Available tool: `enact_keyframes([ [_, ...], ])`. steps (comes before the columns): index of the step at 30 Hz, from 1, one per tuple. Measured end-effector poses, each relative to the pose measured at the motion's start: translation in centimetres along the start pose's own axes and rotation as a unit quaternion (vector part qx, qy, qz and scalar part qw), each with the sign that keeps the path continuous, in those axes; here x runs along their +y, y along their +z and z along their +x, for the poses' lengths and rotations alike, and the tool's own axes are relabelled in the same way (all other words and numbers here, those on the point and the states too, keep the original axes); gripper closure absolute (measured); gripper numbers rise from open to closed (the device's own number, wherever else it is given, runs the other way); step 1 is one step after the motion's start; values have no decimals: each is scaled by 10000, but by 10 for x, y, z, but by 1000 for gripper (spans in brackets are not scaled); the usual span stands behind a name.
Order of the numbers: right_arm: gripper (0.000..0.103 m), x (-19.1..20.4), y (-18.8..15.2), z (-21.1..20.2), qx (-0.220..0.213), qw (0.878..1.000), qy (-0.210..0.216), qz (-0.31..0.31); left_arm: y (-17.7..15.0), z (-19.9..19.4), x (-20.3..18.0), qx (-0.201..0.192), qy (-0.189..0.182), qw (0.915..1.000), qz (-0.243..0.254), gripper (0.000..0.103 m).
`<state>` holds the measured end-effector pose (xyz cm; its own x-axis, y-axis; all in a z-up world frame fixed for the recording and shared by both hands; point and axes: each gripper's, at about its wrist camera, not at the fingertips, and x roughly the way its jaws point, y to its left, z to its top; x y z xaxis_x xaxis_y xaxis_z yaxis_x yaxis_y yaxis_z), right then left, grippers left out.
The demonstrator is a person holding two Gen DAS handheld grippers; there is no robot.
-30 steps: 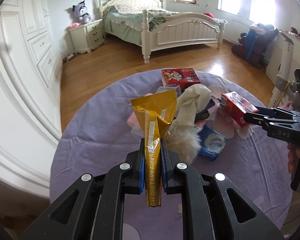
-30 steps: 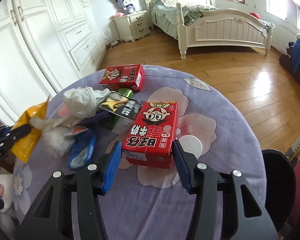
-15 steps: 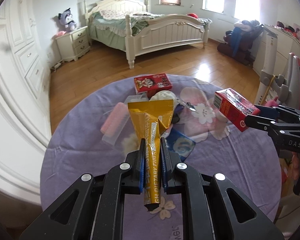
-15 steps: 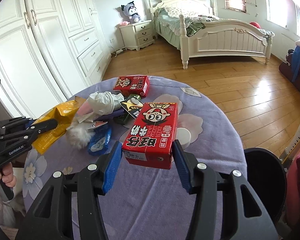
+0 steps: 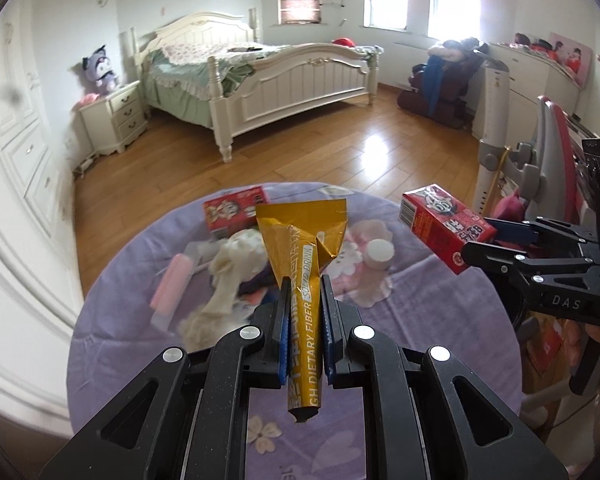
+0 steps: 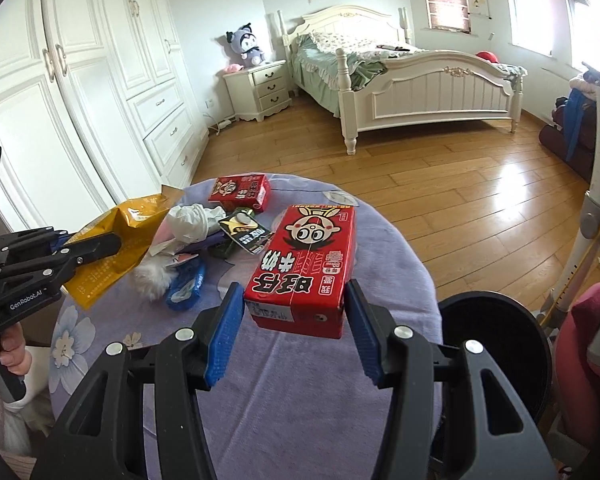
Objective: Collect trash
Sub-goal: 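Carry the wrapper and red box toward the black bin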
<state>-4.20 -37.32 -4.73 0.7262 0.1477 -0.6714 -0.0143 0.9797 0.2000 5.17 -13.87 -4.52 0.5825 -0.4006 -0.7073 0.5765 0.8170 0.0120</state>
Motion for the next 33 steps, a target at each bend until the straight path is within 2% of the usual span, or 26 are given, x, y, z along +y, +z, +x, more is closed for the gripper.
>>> enact_keyframes([
  [8, 53, -37, -9, -20, -40, 9992, -333, 226, 20, 18, -64, -36, -358, 9981, 499, 89],
  [20, 53, -94, -27, -40, -40, 9940, -871, 655, 46, 51, -155, -43, -901, 9903, 1054, 89],
  [33, 53, -177, -58, -18, 407, 9756, -1732, 1284, 67, 129, -244, 265, -1433, 9771, 1551, 89],
])
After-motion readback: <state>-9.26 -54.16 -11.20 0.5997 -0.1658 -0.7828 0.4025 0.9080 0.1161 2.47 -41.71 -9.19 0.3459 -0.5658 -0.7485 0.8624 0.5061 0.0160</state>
